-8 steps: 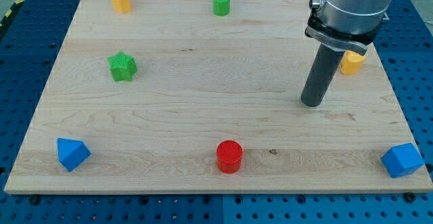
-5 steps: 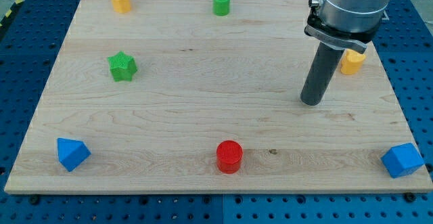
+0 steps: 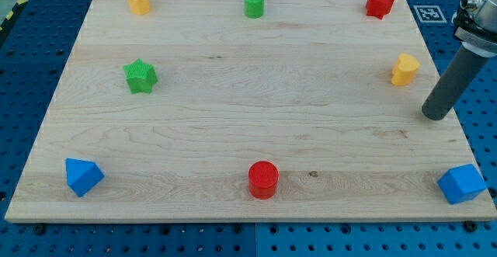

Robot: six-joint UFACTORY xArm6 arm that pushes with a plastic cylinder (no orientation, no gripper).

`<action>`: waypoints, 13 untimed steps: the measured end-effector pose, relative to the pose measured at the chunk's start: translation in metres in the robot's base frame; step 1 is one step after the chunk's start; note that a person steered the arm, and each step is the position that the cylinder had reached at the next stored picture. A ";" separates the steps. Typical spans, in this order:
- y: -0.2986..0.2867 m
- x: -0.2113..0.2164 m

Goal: Move the yellow heart to left and down

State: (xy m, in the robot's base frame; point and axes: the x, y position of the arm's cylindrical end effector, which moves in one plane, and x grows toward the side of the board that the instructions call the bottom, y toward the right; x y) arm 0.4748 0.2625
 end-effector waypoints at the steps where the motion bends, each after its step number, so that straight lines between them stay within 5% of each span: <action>1: 0.020 -0.032; 7: 0.006 -0.090; 13: -0.065 -0.073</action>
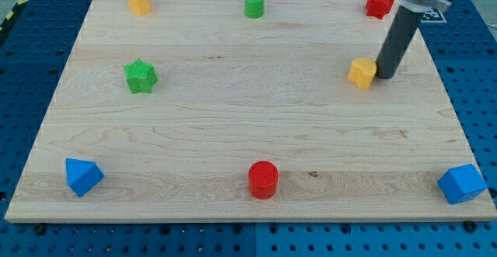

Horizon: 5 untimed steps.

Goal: Move the yellow heart to left and down

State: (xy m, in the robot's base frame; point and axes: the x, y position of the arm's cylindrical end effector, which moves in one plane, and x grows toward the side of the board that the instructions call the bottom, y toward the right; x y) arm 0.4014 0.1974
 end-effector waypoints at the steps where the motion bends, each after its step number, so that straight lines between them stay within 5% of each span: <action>1: -0.032 0.005; 5: -0.127 0.025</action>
